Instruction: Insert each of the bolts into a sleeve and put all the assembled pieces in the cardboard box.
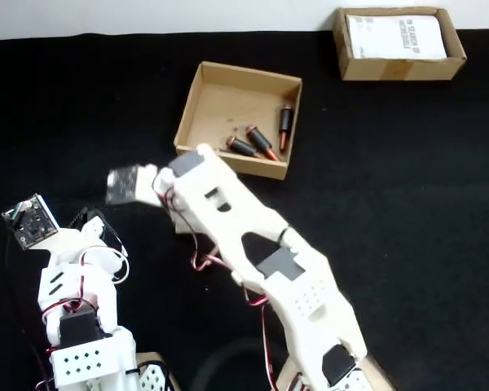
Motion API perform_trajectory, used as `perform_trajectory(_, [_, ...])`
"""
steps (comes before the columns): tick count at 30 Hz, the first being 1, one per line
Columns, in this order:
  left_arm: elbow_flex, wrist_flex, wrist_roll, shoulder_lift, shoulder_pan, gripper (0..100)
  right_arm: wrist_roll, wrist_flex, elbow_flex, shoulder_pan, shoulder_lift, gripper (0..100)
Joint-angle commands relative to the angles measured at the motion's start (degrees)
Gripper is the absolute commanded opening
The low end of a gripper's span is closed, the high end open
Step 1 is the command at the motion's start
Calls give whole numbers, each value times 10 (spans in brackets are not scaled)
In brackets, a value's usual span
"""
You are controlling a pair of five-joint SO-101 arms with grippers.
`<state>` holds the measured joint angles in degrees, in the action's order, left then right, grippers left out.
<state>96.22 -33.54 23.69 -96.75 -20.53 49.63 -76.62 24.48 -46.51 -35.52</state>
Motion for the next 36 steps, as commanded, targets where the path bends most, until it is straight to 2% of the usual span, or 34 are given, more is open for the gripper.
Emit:
perform_trajectory(1, [14,0,-2,-1,-2,10,-63,-46,138,26,8,7])
perform_trajectory(5, [14,0,-2,0,10,10,-139,-134,295,45,8,7])
perform_trajectory(9, [14,-2,-2,0,26,10,-169,-246,440,53,7,7])
perform_trajectory(15, [14,-7,-2,1,42,11,-242,-247,601,95,10,7])
perform_trajectory(18, [14,-28,-2,1,58,12,-264,-247,624,108,47,7])
perform_trajectory(21, [14,-62,-1,1,111,12,-286,-247,545,106,126,7])
perform_trajectory(24, [14,-111,-14,-1,189,11,-310,-247,398,99,225,7])
perform_trajectory(27, [11,-138,-25,-4,237,11,-334,-245,236,93,325,7])
perform_trajectory(33, [-74,-234,-48,0,317,12,-404,-242,-37,95,482,7])
perform_trajectory(36, [-123,-243,-73,1,355,11,-428,-223,-147,97,541,7])
